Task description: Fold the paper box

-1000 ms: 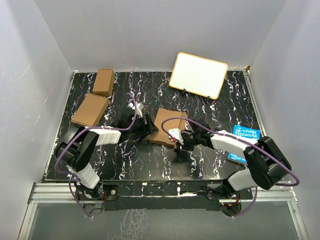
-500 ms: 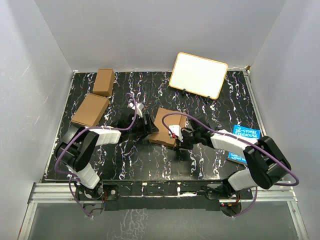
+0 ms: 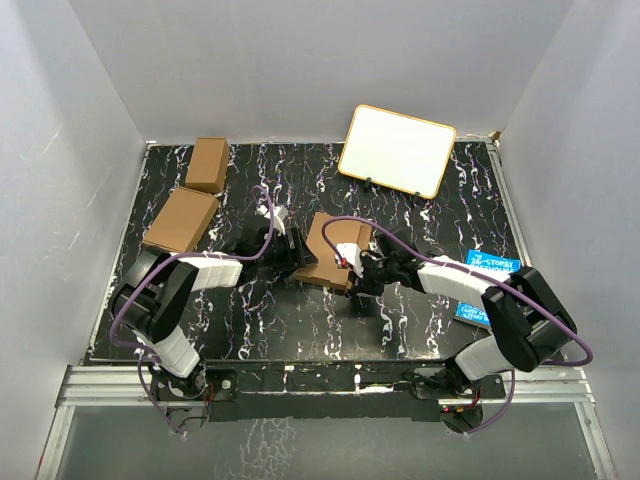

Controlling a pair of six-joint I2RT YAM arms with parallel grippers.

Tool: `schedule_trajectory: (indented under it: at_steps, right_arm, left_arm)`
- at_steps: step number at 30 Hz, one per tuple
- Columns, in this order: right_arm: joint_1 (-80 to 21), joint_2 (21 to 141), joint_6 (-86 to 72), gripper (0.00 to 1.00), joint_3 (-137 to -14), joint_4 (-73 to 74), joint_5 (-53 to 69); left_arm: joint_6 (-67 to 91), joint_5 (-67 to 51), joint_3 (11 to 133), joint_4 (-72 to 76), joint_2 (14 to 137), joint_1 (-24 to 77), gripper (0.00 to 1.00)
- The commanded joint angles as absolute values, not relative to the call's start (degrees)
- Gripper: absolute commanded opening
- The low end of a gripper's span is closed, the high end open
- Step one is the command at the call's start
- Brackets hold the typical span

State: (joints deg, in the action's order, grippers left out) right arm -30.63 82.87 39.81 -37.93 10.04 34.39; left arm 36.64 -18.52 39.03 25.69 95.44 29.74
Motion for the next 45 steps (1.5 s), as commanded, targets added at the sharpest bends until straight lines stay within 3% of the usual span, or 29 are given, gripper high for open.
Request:
schedule_trajectory:
  at_steps: [1,45]
  right_arm:
    - [-30.32,83.14,37.62,0.08,-40.82,6.72,33.42]
    - [-30.49,85.5,33.5,0.08,-43.86,5.46,31.51]
  left_arm:
    - [35.96,-18.96,39.17,21.18,97.38,29.96,0.66]
    - [33.42,-18.78,44.16,15.88,100.19,32.76,0.59]
